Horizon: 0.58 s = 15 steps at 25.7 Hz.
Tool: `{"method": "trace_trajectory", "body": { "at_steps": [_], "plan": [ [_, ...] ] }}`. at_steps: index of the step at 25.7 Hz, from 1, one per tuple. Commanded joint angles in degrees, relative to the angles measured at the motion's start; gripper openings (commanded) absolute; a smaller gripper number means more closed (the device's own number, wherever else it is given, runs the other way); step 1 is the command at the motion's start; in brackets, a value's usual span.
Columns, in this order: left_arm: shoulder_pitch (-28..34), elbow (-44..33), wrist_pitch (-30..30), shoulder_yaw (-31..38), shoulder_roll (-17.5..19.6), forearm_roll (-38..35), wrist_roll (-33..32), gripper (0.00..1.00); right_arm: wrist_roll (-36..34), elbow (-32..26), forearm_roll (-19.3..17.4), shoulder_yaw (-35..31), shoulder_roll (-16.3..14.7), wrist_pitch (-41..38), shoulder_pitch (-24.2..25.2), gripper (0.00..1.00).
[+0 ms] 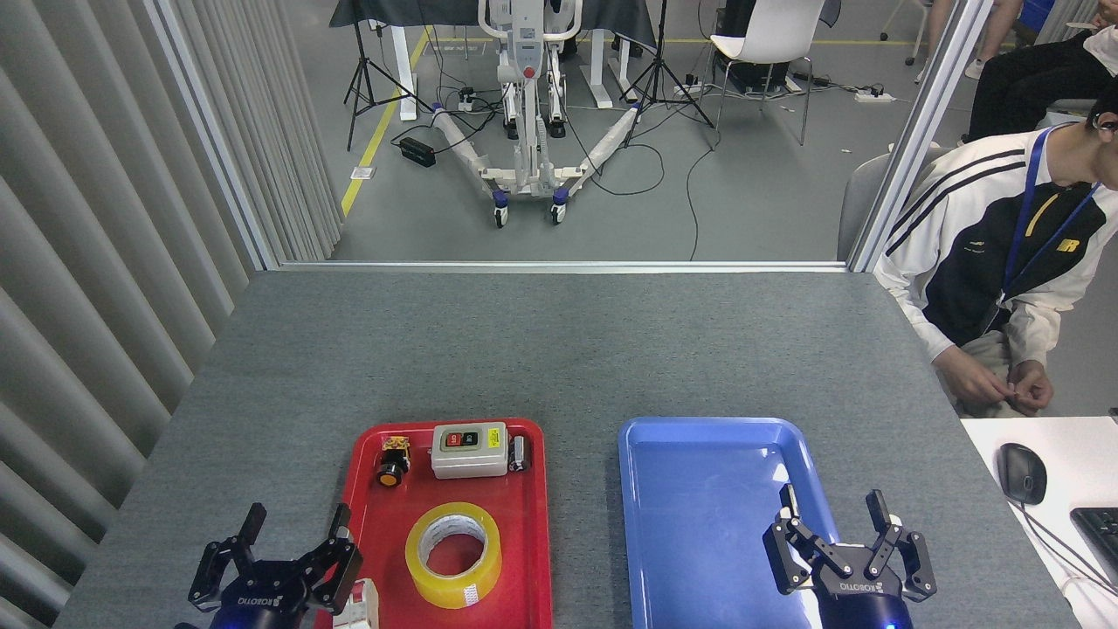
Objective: Place and move tape with both arms
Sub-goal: 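Raise the left gripper and move it toward the yellow tape roll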
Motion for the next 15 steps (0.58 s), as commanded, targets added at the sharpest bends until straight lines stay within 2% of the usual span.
{"method": "trace_trajectory", "body": {
  "at_steps": [1, 6, 10, 15],
  "plan": [
    [0.0, -0.1, -0.1, 0.1, 0.0, 0.0, -0.1, 1.00, 0.0, -0.3, 0.3, 0.0, -0.1, 0.0, 0.1, 1.00],
    [0.0, -0.1, -1.0, 0.1, 0.0, 0.6, -1.1, 1.00, 0.5, -0.3, 0.3, 0.2, -0.9, 0.2, 0.1, 1.00],
    [0.0, 0.0, -0.8, 0.2, -0.2, 0.6, -1.0, 1.00, 3.8, -0.8, 0.3, 0.2, -0.9, 0.2, 0.2, 1.00],
    [0.0, -0.1, -0.9, 0.1, -0.5, 1.0, -1.1, 1.00, 3.5, -1.1, 0.3, 0.3, -1.1, -0.2, 0.1, 1.00]
  ]
}}
